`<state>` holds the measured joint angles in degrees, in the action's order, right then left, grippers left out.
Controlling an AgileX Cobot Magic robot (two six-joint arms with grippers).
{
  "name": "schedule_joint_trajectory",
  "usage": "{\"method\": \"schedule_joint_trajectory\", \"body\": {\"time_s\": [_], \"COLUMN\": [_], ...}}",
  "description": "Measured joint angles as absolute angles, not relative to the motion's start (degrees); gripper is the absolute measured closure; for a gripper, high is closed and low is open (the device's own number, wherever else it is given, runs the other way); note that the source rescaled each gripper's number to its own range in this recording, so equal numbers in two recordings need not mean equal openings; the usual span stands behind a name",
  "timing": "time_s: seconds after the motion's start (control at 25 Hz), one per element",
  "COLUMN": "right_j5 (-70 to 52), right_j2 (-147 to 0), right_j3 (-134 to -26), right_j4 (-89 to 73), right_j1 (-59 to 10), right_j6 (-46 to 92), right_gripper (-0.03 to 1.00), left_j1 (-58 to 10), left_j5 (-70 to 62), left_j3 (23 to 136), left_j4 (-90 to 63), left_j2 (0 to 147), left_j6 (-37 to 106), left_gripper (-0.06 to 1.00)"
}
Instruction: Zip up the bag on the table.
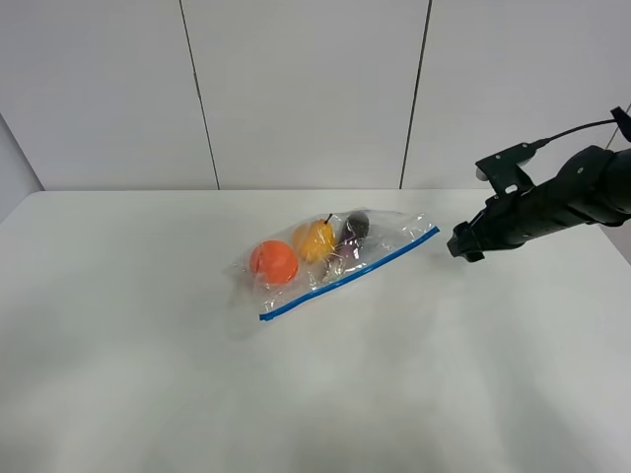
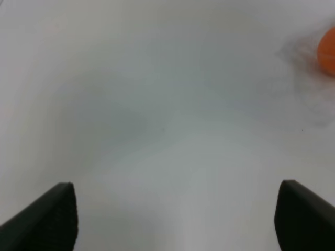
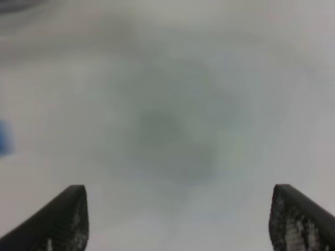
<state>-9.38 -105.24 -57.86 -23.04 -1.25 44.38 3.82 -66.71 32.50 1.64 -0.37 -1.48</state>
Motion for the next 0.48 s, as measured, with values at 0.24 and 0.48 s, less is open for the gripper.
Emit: {"method": "schedule_joint_trajectory", "body": {"time_s": [0.24,0.48], "right_j5": [-5.41,-11.44], "right_j2": [-105.24,-105.24], "right_j3": [-57.86,-57.86], "right_j4": [-20.18,-19.89], "right_j1": [4.15,8.66], "right_j6": [17.73,3.93], "right_gripper": [0.14,0.14], "left_j1": [3.82,3.82], "left_j5": [-66.71,-66.71], "left_j3": [32.5,32.5], "left_j4": [1.64,1.64], "left_j2": [-0.37,-0.37], "left_j6": [-1.48,-1.48], "left_gripper": [-0.04,-0.04]}}
